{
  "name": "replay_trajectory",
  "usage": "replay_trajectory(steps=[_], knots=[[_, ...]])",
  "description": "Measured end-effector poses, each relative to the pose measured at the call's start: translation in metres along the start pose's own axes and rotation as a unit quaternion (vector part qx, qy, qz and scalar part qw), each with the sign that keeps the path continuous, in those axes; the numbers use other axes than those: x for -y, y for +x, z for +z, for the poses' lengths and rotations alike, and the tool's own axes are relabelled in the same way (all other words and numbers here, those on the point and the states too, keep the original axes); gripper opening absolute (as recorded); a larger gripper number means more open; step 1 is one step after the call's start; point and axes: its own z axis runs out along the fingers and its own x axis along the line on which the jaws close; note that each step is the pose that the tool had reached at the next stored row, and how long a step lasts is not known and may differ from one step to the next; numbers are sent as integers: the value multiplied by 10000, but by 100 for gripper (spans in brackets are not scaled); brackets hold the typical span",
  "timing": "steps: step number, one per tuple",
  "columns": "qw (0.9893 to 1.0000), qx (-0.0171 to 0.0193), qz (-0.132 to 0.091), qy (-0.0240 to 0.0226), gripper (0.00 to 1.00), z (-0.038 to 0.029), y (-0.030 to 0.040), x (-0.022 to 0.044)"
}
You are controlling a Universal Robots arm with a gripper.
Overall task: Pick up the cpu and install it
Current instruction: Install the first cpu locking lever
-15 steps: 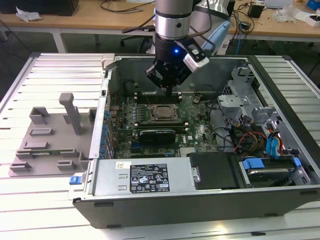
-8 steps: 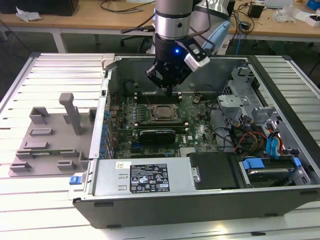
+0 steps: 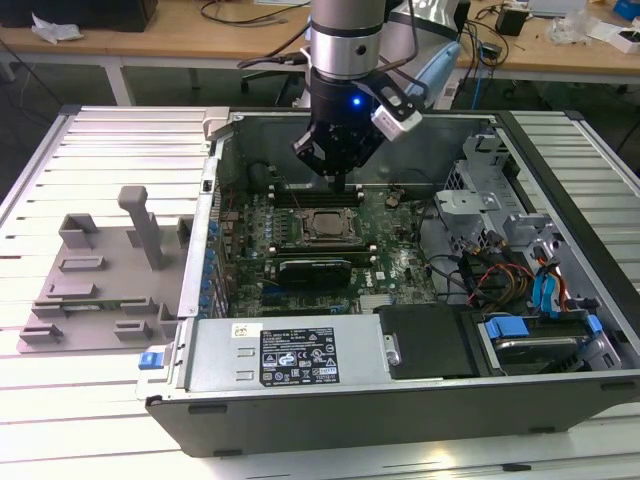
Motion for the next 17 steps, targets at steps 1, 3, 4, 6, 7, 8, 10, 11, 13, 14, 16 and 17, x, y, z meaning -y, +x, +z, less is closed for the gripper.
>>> replay_trajectory(steps=[1,3,4,6,7,8,10,11,13,14,16,17], knots=[[10000,2,-32,-1,11,0,0,0],[10000,6,-95,-2,11,0,0,0],[9999,8,-118,-2,11,0,0,0],[9999,14,-120,-20,11,0,1,1],[9999,27,-110,-60,11,1,0,0],[9999,45,-62,-120,11,2,0,0],[9998,58,20,-166,11,5,0,0],[9998,63,63,-186,11,6,0,0],[9996,70,172,-222,11,10,0,-1],[9995,67,232,-220,11,11,0,-1],[9989,59,403,-214,11,14,0,-1],[9984,54,518,-211,11,16,0,-1]])
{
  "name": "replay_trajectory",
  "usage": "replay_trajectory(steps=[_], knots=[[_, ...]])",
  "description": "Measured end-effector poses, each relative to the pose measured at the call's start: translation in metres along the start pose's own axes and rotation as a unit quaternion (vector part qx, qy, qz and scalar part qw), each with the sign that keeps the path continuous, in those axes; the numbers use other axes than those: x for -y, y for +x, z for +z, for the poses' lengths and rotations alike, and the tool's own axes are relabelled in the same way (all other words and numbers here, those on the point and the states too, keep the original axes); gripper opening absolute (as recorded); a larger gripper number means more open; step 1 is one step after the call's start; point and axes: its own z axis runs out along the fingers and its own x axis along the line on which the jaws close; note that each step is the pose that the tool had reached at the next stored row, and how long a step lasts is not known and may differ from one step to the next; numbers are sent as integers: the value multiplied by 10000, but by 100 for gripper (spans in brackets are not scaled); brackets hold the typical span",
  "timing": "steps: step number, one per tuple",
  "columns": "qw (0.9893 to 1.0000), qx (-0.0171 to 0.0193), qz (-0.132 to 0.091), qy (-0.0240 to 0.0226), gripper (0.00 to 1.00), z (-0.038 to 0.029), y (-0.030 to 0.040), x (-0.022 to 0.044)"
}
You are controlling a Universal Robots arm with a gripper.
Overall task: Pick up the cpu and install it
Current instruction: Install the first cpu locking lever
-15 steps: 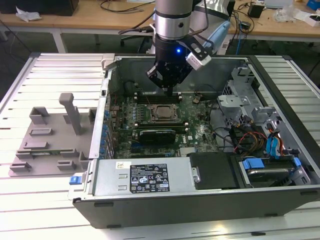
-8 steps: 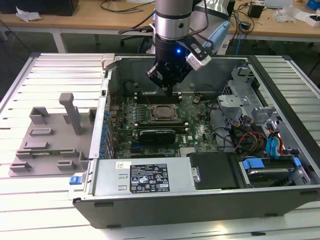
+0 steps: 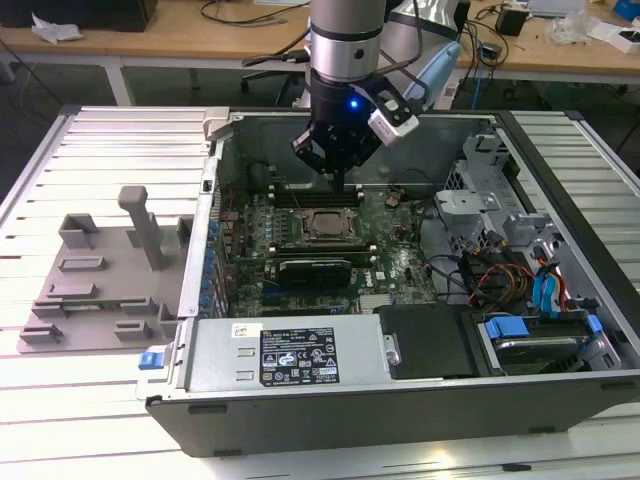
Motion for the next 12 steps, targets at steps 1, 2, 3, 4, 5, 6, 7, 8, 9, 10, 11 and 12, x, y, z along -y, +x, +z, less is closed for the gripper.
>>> replay_trajectory(steps=[1,2,3,4,5,6,7,8,9,10,11,12], knots=[[10000,-2,97,4,11,2,0,0],[9997,-5,225,9,11,4,0,0],[9995,-7,317,12,11,6,0,0],[9992,-8,399,15,11,7,0,0],[9985,-11,538,21,11,9,1,0],[9981,-19,610,23,11,10,1,0],[9978,-46,654,19,11,12,1,-1],[9974,-96,716,14,11,14,1,0],[9971,-123,748,12,11,15,1,0],[9968,-152,783,8,11,16,1,-1],[9964,-180,825,6,11,16,1,0],[9962,-197,854,5,11,16,1,0]])
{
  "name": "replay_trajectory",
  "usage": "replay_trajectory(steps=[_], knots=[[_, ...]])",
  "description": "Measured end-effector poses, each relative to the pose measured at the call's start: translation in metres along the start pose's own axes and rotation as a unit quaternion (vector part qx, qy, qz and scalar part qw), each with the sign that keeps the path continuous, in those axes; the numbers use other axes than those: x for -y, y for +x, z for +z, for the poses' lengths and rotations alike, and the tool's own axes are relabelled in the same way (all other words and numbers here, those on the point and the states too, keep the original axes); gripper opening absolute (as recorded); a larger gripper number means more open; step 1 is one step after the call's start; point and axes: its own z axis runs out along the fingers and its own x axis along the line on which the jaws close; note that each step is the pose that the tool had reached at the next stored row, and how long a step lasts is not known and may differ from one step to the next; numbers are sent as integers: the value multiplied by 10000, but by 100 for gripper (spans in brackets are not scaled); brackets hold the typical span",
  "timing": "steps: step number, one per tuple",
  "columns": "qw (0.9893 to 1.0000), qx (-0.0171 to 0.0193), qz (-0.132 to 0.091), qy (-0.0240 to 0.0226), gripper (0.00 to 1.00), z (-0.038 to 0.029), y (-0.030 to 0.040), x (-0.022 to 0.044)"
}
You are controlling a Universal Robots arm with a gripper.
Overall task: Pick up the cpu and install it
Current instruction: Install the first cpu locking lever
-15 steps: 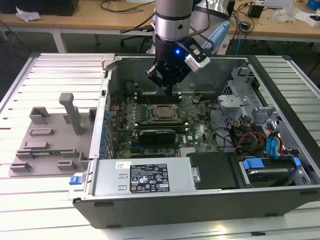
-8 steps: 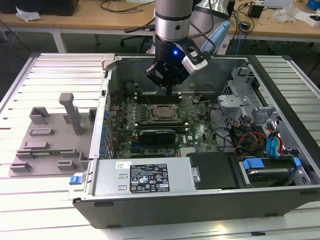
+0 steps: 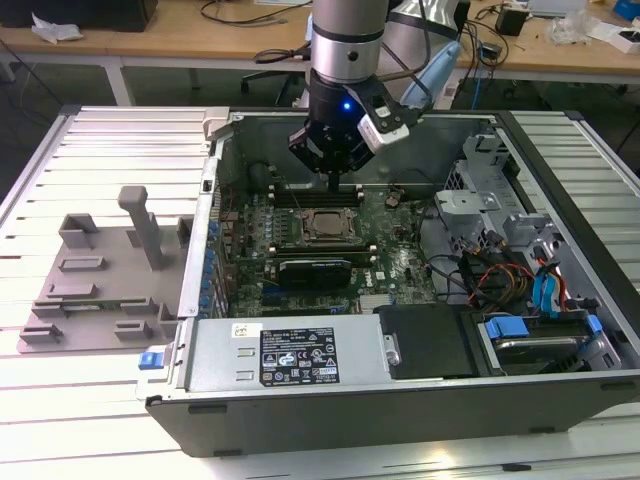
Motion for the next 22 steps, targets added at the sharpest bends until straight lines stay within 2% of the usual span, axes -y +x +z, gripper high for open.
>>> replay_trajectory(steps=[2,11,12,17,22], knots=[[10000,-32,36,-1,11,0,-1,0],[10000,-34,38,-2,11,1,9,-1],[10000,-33,38,-3,11,1,23,-1],[10000,-33,37,-2,11,0,191,-9],[10000,-34,37,-1,11,-1,276,-12]])
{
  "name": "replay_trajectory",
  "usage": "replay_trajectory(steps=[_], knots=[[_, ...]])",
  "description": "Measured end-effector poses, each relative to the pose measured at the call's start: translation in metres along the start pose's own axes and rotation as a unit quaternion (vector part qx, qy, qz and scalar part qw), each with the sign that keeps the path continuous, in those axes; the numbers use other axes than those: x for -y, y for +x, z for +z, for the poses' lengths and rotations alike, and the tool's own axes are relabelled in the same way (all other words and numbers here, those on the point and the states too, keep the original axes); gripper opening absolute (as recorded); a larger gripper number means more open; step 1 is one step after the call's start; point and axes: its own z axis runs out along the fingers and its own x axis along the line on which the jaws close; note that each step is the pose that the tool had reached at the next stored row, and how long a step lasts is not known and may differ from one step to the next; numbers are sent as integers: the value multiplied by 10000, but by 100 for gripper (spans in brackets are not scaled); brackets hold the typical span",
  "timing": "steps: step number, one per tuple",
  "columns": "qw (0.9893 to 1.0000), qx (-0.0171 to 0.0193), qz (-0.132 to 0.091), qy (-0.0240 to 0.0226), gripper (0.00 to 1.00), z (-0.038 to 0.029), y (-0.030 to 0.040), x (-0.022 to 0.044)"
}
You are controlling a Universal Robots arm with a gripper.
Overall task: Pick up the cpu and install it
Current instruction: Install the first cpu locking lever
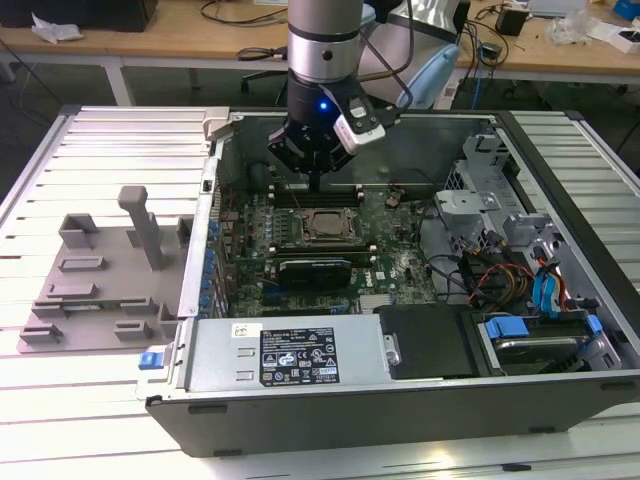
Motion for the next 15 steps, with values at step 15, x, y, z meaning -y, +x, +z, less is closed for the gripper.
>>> replay_trajectory(steps=[15], knots=[[10000,0,1,0,11,1,184,-7]])
